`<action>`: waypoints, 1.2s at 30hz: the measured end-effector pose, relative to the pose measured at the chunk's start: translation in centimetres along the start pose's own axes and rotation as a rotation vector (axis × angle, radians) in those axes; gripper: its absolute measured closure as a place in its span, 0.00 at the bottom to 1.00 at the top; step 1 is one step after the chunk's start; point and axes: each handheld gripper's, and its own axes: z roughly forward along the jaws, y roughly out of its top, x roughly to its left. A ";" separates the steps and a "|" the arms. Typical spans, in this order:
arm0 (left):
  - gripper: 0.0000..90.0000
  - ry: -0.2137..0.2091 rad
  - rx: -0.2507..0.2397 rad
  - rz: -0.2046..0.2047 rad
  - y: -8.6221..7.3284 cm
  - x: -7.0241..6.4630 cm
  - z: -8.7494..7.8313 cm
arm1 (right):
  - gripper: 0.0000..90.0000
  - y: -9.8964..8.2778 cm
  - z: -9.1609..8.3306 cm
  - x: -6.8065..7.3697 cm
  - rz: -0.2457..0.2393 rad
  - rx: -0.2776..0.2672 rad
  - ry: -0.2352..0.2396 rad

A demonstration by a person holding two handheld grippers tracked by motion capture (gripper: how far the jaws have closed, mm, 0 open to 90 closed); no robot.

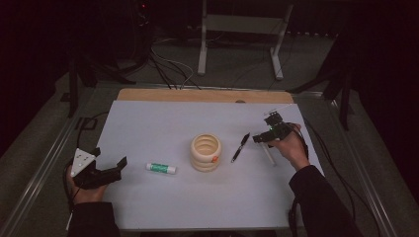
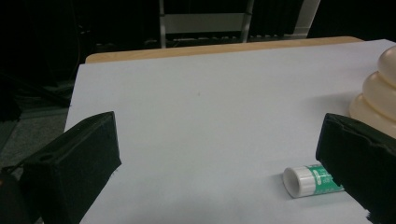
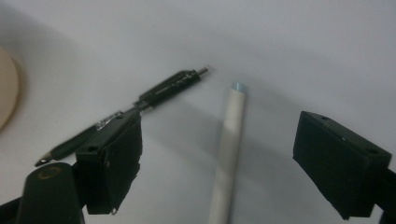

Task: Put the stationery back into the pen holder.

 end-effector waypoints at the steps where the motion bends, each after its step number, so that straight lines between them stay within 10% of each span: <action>1: 0.00 0.000 0.000 0.000 0.0 0.0 0.0 | 0.18 0.0 0.1 0.0 0.004 0.009 0.004; 24: 0.00 0.004 0.000 0.000 0.0 0.0 0.0 | 0.69 -1.1 2.2 -0.8 0.000 0.166 0.039; 36: 0.00 0.007 -0.003 -0.002 0.0 0.0 0.0 | 0.88 -0.9 3.0 -0.1 -0.075 0.238 -0.066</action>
